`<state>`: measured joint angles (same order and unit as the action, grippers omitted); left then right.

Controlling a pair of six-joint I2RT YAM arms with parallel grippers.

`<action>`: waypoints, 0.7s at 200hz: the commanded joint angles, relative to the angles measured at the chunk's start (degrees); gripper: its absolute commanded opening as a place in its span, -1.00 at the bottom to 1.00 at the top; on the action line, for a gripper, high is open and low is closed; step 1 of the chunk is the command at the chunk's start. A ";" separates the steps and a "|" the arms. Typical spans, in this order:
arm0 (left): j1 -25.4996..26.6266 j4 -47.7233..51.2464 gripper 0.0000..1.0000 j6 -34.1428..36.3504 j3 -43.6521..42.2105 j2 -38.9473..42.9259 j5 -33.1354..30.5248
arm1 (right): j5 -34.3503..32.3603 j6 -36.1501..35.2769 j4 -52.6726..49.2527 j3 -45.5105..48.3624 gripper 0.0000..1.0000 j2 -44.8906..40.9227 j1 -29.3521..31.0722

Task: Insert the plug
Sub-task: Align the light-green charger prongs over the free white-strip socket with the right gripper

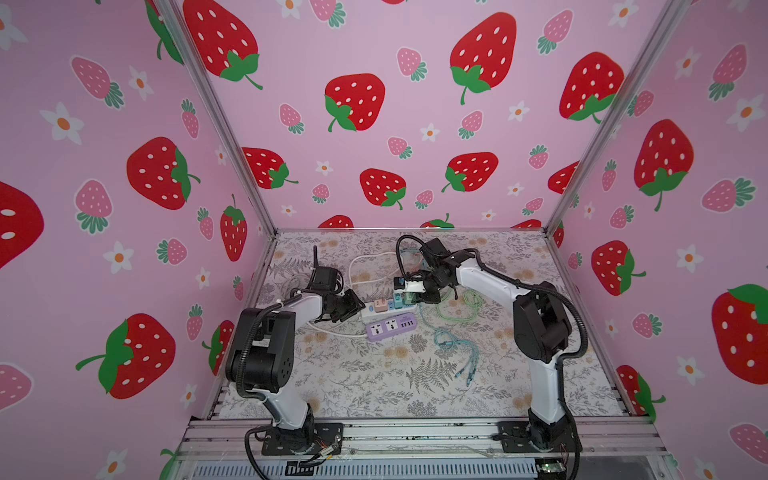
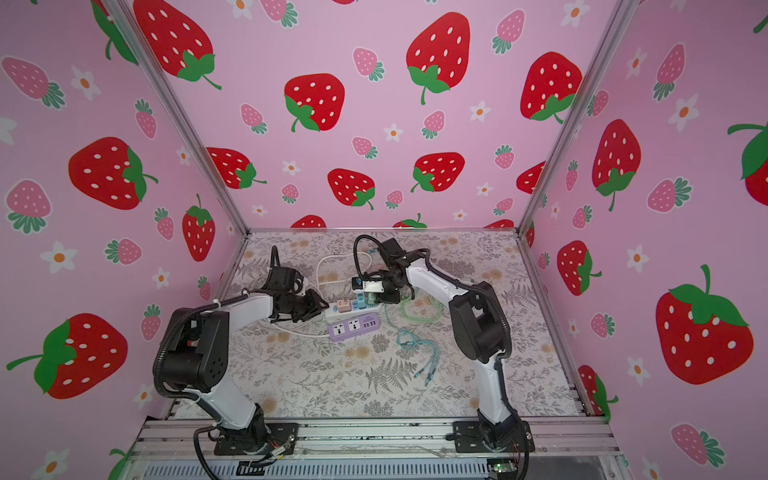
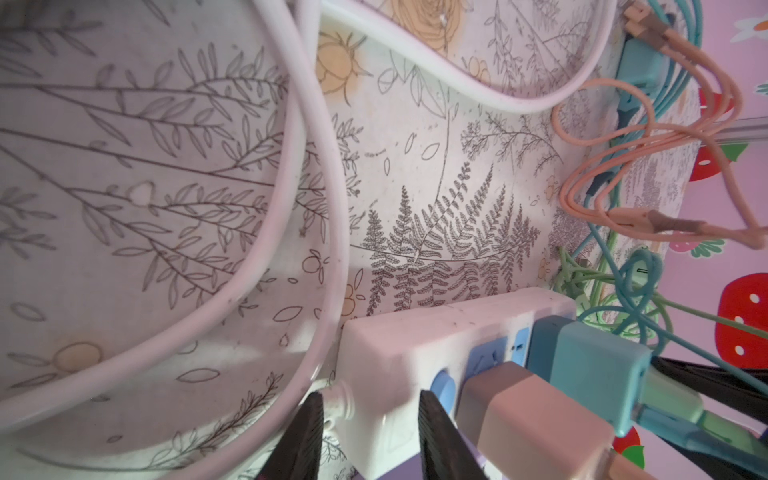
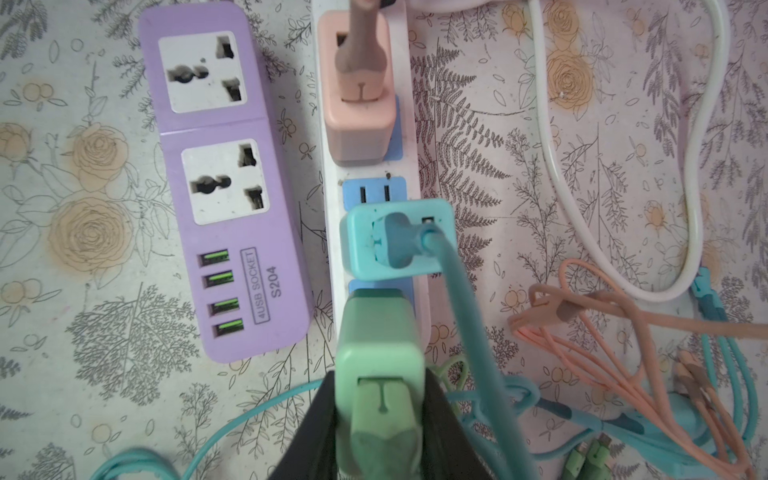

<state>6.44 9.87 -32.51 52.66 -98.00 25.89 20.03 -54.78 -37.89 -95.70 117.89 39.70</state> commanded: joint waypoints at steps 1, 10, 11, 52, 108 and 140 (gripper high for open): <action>0.21 0.66 -0.19 0.98 1.71 -1.36 -1.10 | 0.98 -0.99 -2.39 0.90 -1.00 -3.16 0.20; 0.16 0.61 -0.19 0.97 1.76 -1.32 -1.10 | 1.10 -0.94 -2.19 1.12 -1.00 -3.37 0.20; 0.16 0.60 -0.19 0.97 1.75 -1.32 -1.10 | 1.13 -0.89 -2.19 1.13 -1.00 -3.37 0.20; 0.17 0.41 -0.19 0.90 1.86 -1.46 -0.93 | 2.26 -0.72 -1.75 1.50 -1.00 -2.26 0.28; 0.16 0.66 -0.19 0.97 2.00 -1.41 -0.84 | 2.91 -0.49 -1.25 0.98 -1.00 -0.60 0.29; 0.16 0.60 -0.19 0.96 2.08 -1.41 -0.67 | 2.56 -0.46 -1.32 0.61 -1.00 0.48 0.55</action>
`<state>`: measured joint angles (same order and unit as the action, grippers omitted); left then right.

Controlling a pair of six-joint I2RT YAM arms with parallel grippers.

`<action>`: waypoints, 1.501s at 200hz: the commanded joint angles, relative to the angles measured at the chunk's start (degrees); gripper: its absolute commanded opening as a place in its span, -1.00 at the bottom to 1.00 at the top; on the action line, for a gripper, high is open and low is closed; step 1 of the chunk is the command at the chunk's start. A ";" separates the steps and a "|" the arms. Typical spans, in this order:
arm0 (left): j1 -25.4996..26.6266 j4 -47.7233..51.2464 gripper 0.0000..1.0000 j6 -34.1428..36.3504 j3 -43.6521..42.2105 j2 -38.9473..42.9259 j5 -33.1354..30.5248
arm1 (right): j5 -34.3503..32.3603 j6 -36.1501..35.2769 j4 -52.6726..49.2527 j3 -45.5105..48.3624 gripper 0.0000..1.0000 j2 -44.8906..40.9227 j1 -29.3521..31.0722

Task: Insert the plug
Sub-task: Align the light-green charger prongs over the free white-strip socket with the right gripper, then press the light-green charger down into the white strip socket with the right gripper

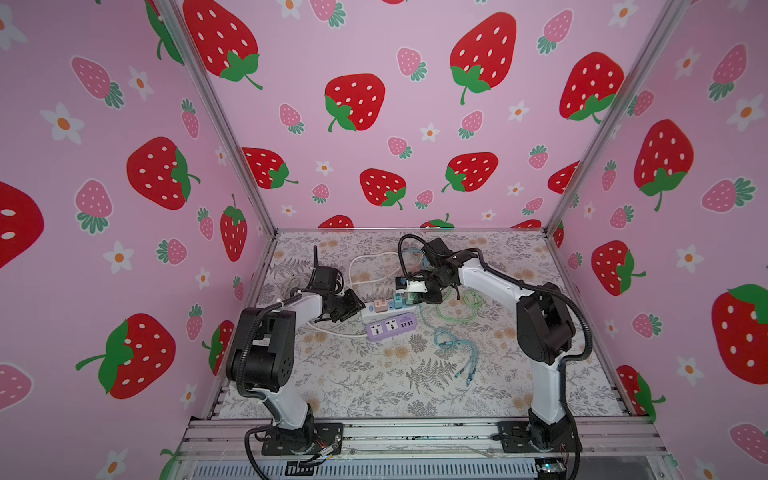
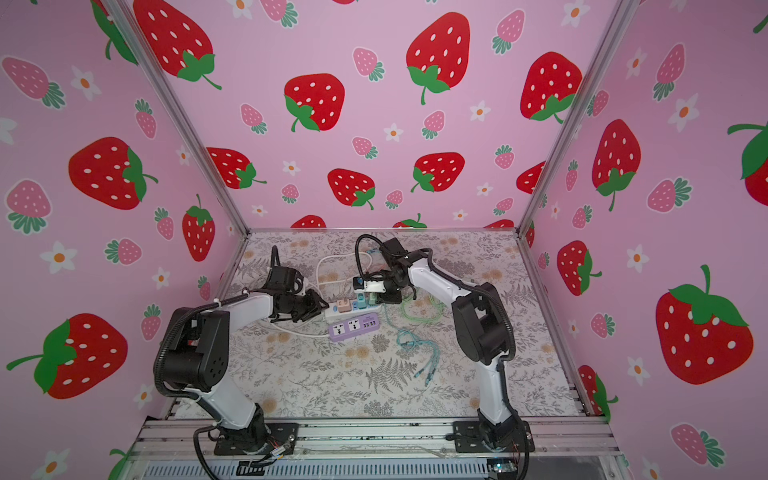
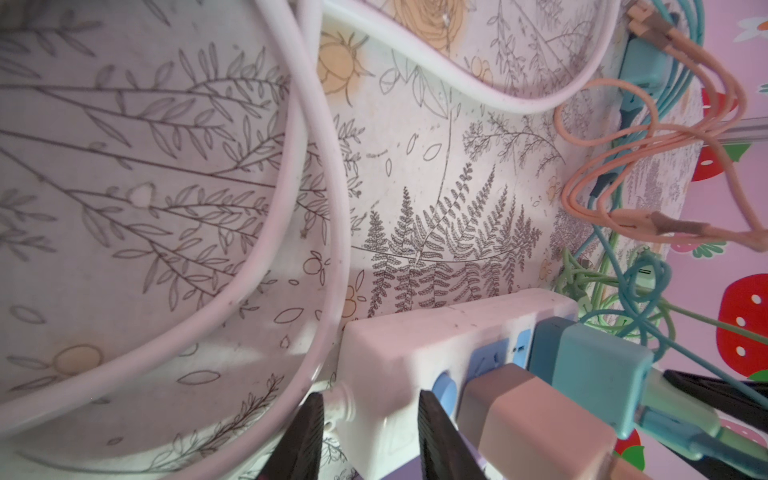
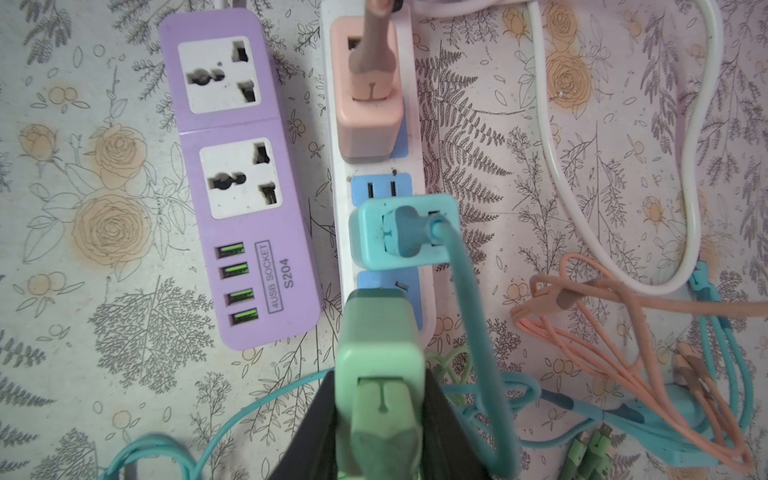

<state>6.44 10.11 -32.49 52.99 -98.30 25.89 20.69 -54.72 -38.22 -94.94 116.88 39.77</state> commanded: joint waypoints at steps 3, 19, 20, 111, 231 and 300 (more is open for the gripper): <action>0.12 0.41 -0.19 0.94 1.73 -1.10 -0.67 | 1.97 -0.56 -0.99 -0.16 -1.00 1.51 0.46; 0.18 0.51 -0.19 1.02 1.80 -0.97 -0.57 | 1.79 -0.37 -0.78 -0.29 -1.00 2.07 0.56; 0.12 0.47 -0.19 1.02 1.82 -0.95 -0.57 | 1.71 -0.33 -0.79 -0.32 -1.00 2.10 0.57; 0.11 0.75 -0.19 1.19 1.91 -0.40 -0.47 | -2.31 -0.91 -2.45 -2.62 -1.00 4.58 1.18; -0.11 0.02 -0.20 2.34 1.49 -0.31 0.21 | -7.33 -1.09 -9.74 -13.24 -1.00 11.38 2.77; -0.38 -0.13 -0.20 2.66 1.50 0.38 0.39 | -9.99 -2.21 -13.39 -16.94 -1.00 16.06 2.77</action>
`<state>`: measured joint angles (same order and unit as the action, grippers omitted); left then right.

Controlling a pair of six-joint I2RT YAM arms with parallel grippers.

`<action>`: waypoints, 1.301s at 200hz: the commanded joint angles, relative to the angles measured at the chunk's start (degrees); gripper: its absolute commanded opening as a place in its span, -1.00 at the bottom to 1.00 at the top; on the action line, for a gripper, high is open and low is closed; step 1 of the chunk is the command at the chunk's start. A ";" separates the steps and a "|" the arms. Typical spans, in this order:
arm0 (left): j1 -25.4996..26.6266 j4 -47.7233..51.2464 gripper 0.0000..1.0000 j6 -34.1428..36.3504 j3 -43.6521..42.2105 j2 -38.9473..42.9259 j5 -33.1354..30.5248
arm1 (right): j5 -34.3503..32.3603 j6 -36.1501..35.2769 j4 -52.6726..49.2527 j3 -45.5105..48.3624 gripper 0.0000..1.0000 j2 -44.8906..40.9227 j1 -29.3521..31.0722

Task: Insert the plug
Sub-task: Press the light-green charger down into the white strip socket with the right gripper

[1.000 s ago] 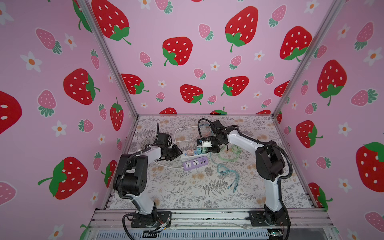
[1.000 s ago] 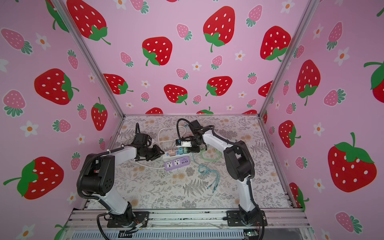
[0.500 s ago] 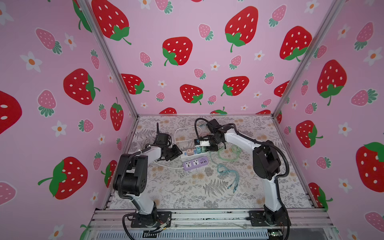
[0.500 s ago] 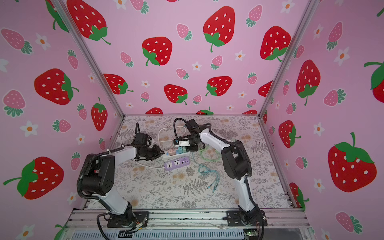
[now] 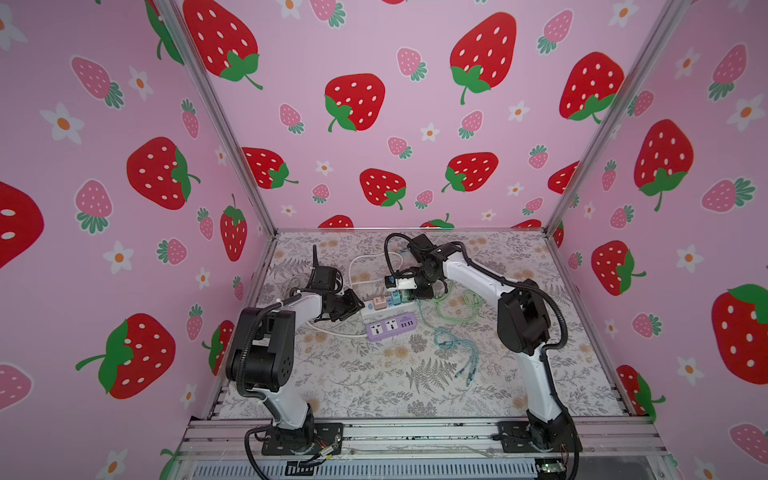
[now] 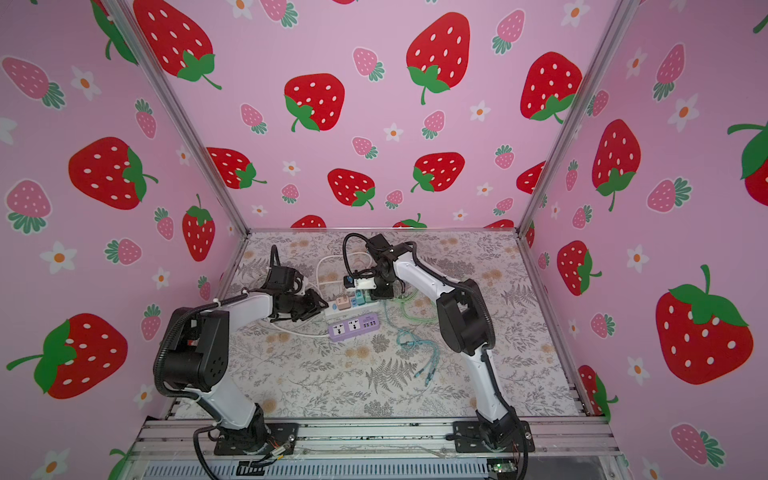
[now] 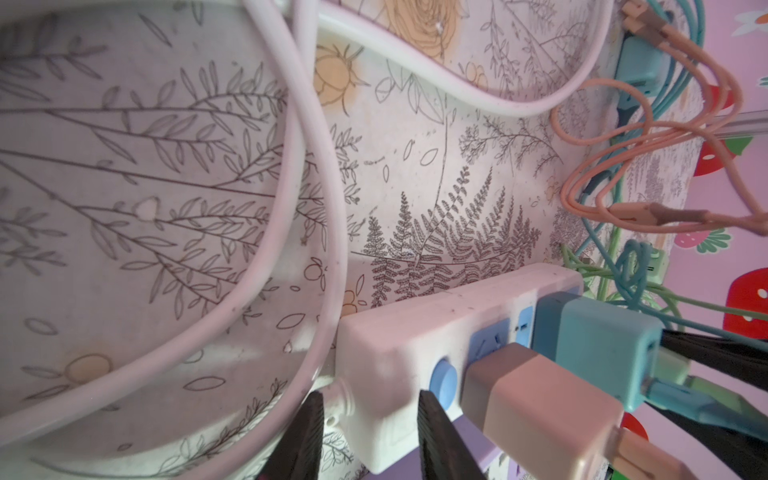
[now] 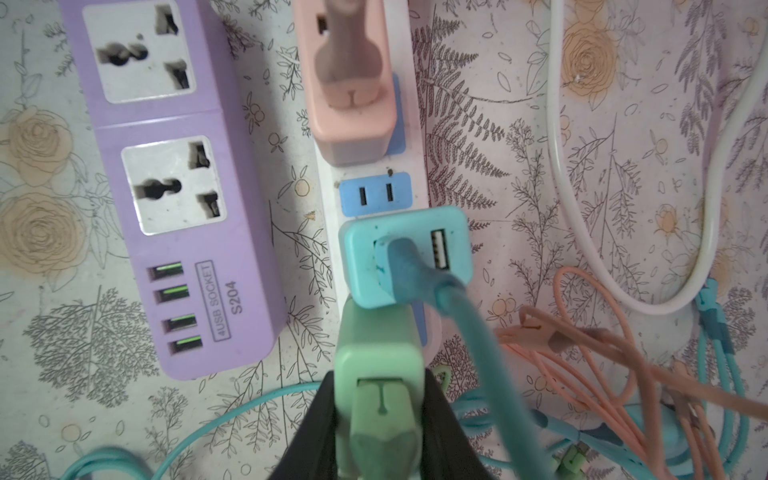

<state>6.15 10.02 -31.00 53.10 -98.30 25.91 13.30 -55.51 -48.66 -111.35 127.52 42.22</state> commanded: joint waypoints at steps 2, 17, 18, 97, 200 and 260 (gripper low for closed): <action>-0.09 -0.08 -0.20 1.22 1.37 0.45 0.37 | -2.47 -1.57 -3.15 -0.79 -1.00 5.60 0.28; -0.26 0.01 -0.20 1.38 1.41 0.95 0.28 | -0.51 -1.82 -4.05 -1.73 -1.00 6.60 0.19; -0.31 0.05 -0.20 1.43 1.40 0.93 0.24 | -0.32 -1.81 -4.06 -1.75 -1.00 6.69 0.17; -1.14 1.10 -0.20 2.33 3.11 0.03 0.36 | 0.94 -1.82 -1.48 -1.36 -1.00 8.55 0.67; -1.34 5.10 -0.11 2.53 3.09 4.91 -1.33 | 4.45 0.69 -4.00 0.27 -1.00 6.86 3.24; -1.93 7.55 -0.05 2.64 1.08 9.83 -3.15 | 7.15 4.32 -1.33 7.58 -0.99 0.94 4.96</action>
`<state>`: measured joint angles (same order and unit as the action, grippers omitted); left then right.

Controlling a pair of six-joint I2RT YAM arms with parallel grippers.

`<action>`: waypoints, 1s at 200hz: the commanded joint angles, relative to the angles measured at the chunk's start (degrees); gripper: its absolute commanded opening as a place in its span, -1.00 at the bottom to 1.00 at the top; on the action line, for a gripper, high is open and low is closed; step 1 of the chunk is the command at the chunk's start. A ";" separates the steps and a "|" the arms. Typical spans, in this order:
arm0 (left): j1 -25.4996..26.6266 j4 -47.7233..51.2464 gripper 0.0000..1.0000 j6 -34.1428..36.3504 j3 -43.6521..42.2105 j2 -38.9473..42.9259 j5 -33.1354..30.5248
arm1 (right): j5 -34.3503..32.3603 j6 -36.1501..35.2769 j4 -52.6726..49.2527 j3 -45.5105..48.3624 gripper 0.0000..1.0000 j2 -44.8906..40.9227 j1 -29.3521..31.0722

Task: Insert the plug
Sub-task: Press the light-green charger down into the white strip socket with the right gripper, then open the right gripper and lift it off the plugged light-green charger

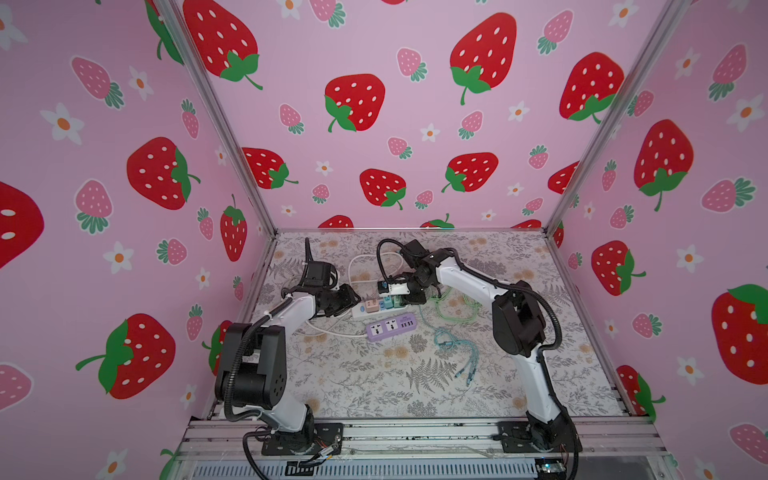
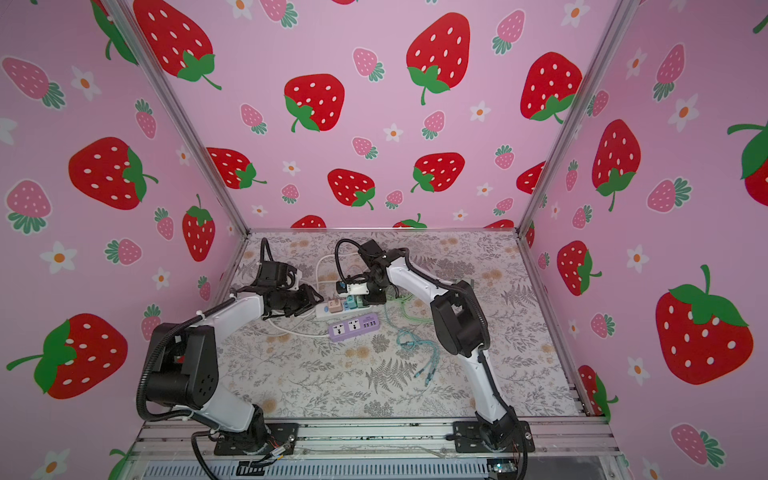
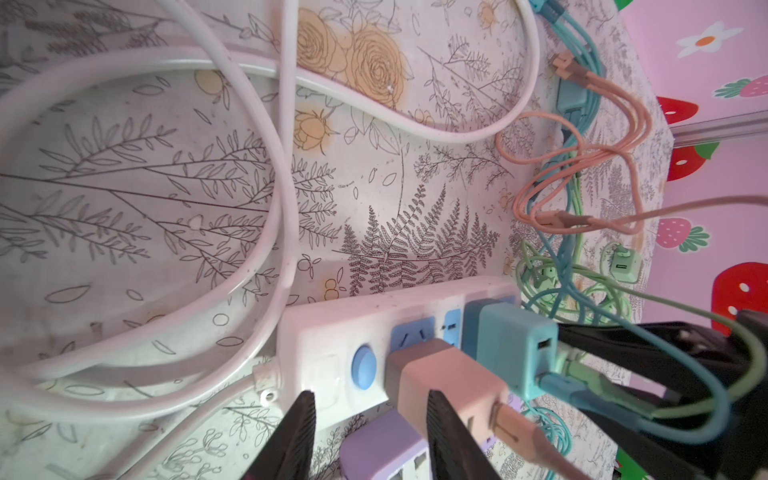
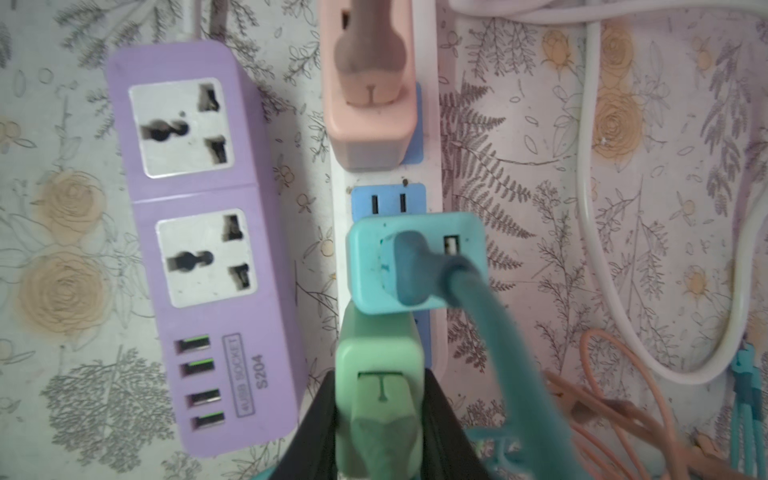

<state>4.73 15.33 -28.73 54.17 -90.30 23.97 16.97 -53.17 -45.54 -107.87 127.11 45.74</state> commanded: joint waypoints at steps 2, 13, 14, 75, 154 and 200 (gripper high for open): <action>-0.51 2.24 -0.05 0.35 -0.02 1.96 -1.25 | 3.50 2.05 -4.40 4.15 -0.98 1.20 1.41; -0.56 2.45 -0.05 0.24 -0.16 2.47 -1.14 | 3.52 2.56 -4.20 4.00 -0.93 0.95 1.44; -0.54 2.44 -0.05 0.25 -0.14 2.53 -1.17 | 3.51 2.64 -4.20 3.95 -0.92 0.91 1.45; -0.80 4.23 0.00 0.52 -0.50 5.33 -1.38 | 5.38 6.06 -1.31 3.98 -0.51 -1.87 1.28; -1.63 6.67 0.05 0.95 -0.52 9.49 -1.40 | 6.23 8.15 0.57 8.03 -0.03 -7.54 0.51; -1.99 8.10 0.09 1.30 -0.14 11.58 -1.65 | 5.71 9.83 3.04 12.48 0.30 -11.91 -0.04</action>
<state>3.20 21.26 -28.34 53.91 -80.20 22.90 21.08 -44.27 -42.52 -97.08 118.58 46.00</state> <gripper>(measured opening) 0.541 0.633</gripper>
